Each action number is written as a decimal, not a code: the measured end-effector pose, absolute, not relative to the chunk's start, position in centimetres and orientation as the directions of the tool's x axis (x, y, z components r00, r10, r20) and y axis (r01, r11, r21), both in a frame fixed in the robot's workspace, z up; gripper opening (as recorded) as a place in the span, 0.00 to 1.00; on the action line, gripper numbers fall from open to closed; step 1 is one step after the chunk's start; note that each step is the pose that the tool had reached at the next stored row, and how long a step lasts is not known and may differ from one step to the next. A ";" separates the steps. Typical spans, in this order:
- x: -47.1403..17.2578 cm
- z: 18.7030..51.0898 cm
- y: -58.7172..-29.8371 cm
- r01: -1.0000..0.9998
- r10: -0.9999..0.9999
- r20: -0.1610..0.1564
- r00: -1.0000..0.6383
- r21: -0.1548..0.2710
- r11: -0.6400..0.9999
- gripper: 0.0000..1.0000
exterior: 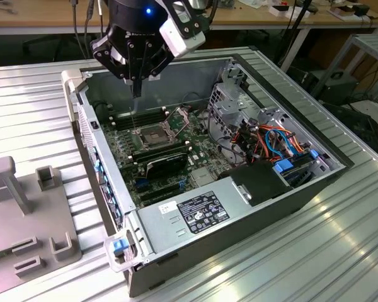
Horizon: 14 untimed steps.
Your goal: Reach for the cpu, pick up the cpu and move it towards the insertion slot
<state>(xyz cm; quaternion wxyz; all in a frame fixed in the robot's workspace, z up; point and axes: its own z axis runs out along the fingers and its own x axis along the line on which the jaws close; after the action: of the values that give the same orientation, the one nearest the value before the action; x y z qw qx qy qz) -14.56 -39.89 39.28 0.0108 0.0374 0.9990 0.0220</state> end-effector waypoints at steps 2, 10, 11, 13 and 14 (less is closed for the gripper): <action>-14.7 39.3 -39.9 0.074 0.075 -0.019 -0.997 0.045 0.996 0.11; -15.2 39.3 -39.9 0.074 0.075 -0.019 -0.997 0.045 0.996 0.11; -15.3 39.3 -39.9 0.074 0.075 -0.018 -0.997 0.045 0.996 0.11; -15.5 39.2 -39.9 0.074 0.075 -0.018 -0.997 0.045 0.996 0.11; -15.6 39.2 -39.9 0.074 0.075 -0.018 -0.997 0.045 0.996 0.11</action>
<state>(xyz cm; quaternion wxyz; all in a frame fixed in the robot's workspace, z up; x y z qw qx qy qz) -15.63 -39.89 39.24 0.0099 0.0374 0.9990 0.0220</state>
